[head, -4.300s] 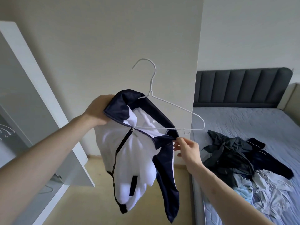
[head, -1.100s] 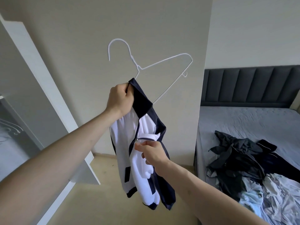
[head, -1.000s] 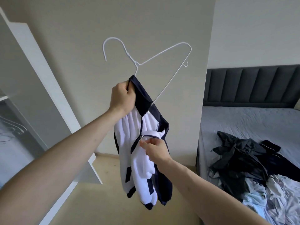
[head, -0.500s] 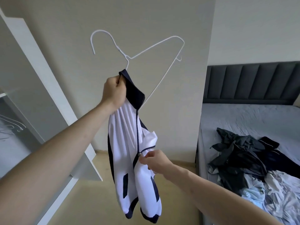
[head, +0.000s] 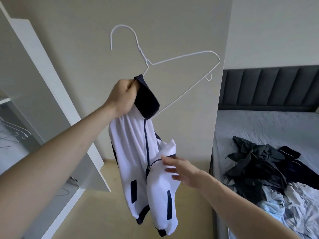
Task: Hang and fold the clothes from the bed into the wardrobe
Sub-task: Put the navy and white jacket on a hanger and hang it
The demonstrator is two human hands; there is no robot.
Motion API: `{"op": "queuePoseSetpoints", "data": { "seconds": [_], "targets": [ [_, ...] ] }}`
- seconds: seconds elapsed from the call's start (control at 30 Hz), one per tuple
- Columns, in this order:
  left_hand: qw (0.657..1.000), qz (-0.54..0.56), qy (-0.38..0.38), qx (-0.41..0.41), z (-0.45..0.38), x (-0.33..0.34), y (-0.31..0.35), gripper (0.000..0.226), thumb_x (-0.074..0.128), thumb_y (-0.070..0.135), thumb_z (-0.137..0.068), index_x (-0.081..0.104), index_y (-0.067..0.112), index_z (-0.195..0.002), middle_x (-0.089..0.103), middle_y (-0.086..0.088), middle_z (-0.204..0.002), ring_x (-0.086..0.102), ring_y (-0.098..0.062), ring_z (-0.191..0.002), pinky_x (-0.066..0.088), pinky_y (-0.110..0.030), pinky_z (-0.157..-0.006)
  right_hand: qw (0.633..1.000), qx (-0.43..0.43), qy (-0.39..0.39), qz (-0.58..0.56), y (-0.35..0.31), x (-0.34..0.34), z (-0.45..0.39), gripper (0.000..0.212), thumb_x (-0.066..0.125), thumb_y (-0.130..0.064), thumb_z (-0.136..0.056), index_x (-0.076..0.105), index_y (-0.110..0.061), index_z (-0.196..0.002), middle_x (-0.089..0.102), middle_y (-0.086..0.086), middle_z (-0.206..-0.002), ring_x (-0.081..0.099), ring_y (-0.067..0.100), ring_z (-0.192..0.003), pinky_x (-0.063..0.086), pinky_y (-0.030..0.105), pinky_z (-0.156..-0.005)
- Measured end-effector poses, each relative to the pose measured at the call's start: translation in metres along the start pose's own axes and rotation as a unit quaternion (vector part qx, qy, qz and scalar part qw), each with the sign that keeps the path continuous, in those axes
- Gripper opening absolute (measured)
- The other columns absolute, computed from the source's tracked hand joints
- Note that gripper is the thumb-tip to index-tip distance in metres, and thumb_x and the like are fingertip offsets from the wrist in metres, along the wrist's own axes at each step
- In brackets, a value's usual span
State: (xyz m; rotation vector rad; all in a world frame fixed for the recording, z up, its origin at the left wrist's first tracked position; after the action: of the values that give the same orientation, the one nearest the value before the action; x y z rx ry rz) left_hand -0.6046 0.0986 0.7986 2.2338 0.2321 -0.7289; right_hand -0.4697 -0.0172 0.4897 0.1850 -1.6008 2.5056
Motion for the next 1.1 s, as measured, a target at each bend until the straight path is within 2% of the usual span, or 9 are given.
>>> {"op": "queuePoseSetpoints", "data": {
  "seconds": [0.1, 0.2, 0.33, 0.43, 0.53, 0.7, 0.8, 0.9, 1.1],
  "targets": [
    [0.999, 0.008, -0.049, 0.010, 0.001, 0.001, 0.005, 0.059, 0.041, 0.045, -0.101, 0.044, -0.008, -0.074, 0.040, -0.003, -0.076, 0.037, -0.015, -0.074, 0.030, -0.034, -0.069, 0.994, 0.025, 0.097, -0.052, -0.005, -0.024, -0.010, 0.094, 0.080, -0.084, -0.051, 0.065, -0.024, -0.120, 0.069, -0.008, -0.118, 0.066, 0.014, -0.098, 0.047, 0.029, -0.072],
    [0.996, 0.012, -0.088, 0.020, 0.001, 0.006, 0.013, 0.063, 0.041, 0.048, -0.096, 0.047, -0.012, -0.078, 0.042, -0.005, -0.078, 0.038, -0.016, -0.077, 0.030, -0.036, -0.072, 0.984, 0.055, 0.168, -0.032, -0.007, -0.027, -0.024, 0.085, 0.082, -0.082, -0.049, 0.061, -0.021, -0.105, 0.064, -0.002, -0.107, 0.063, 0.017, -0.088, 0.051, 0.029, -0.067],
    [0.992, 0.007, -0.123, 0.024, 0.002, 0.008, 0.012, 0.057, 0.043, 0.042, -0.098, 0.049, -0.011, -0.077, 0.044, -0.003, -0.079, 0.041, -0.015, -0.077, 0.032, -0.037, -0.073, 0.991, 0.084, 0.105, 0.028, -0.002, -0.013, -0.045, 0.066, 0.091, -0.046, -0.065, 0.062, -0.013, -0.114, 0.059, 0.004, -0.095, 0.055, 0.018, -0.072, 0.048, 0.025, -0.054],
    [0.992, -0.008, -0.126, 0.019, 0.002, -0.006, 0.003, 0.046, 0.044, 0.039, -0.095, 0.048, 0.003, -0.067, 0.045, 0.001, -0.070, 0.042, -0.012, -0.068, 0.034, -0.035, -0.068, 0.979, 0.004, 0.201, 0.040, -0.024, -0.054, -0.041, 0.014, 0.074, -0.013, -0.085, 0.070, -0.014, -0.098, 0.060, 0.005, -0.085, 0.056, 0.017, -0.068, 0.044, 0.021, -0.047],
    [0.990, -0.068, -0.121, 0.016, 0.009, -0.025, -0.016, 0.048, 0.042, 0.040, -0.094, 0.051, 0.005, -0.063, 0.049, 0.009, -0.061, 0.044, -0.005, -0.058, 0.038, -0.032, -0.062, 0.950, -0.070, 0.305, -0.016, -0.060, -0.111, -0.018, 0.023, 0.058, 0.000, -0.087, 0.073, -0.017, -0.087, 0.054, 0.004, -0.072, 0.043, 0.016, -0.058, 0.032, 0.020, -0.041],
    [0.963, -0.224, -0.146, 0.020, 0.028, -0.036, -0.045, 0.046, 0.044, 0.037, -0.095, 0.044, 0.006, -0.060, 0.046, 0.000, -0.055, 0.042, -0.018, -0.053, 0.043, -0.039, -0.055, 0.923, -0.118, 0.362, -0.049, -0.122, -0.166, 0.021, 0.011, 0.065, -0.006, -0.086, 0.061, -0.012, -0.077, 0.051, 0.004, -0.069, 0.043, 0.015, -0.052, 0.032, 0.018, -0.035],
    [0.958, -0.247, -0.143, 0.040, 0.031, -0.033, -0.044, 0.049, 0.041, 0.043, -0.092, 0.041, 0.006, -0.061, 0.047, -0.013, -0.055, 0.038, -0.021, -0.052, 0.042, -0.043, -0.053, 0.928, -0.114, 0.353, -0.032, -0.149, -0.170, 0.035, 0.007, 0.068, -0.007, -0.081, 0.062, -0.010, -0.082, 0.049, 0.003, -0.069, 0.042, 0.014, -0.052, 0.032, 0.020, -0.037],
    [0.952, -0.270, -0.125, 0.070, 0.031, -0.033, -0.039, 0.048, 0.040, 0.043, -0.092, 0.038, 0.009, -0.058, 0.047, -0.012, -0.053, 0.038, -0.024, -0.052, 0.042, -0.043, -0.053, 0.933, -0.098, 0.345, -0.032, -0.157, -0.173, 0.042, 0.011, 0.069, -0.009, -0.078, 0.064, -0.014, -0.086, 0.049, 0.002, -0.071, 0.045, 0.014, -0.057, 0.034, 0.023, -0.043],
    [0.992, -0.039, -0.120, 0.033, 0.031, -0.027, -0.037, 0.046, 0.041, 0.053, -0.087, 0.033, 0.018, -0.058, 0.033, 0.014, -0.055, 0.030, -0.006, -0.053, 0.027, -0.025, -0.051, 0.934, -0.076, 0.347, -0.047, -0.155, -0.187, 0.046, 0.006, 0.072, -0.017, -0.082, 0.068, -0.021, -0.086, 0.050, -0.002, -0.066, 0.041, 0.012, -0.051, 0.031, 0.017, -0.037]
  ]
}}
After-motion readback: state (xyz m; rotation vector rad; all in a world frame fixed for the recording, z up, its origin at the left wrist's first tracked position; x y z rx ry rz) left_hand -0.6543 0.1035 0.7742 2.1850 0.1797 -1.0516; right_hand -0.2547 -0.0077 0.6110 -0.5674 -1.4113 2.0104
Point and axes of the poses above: each hand's wrist, its own z-axis away from the middle knuckle, its own x-axis out of the palm, y = z × x, the point moved 8 cm from there along -z, towards the middle knuckle
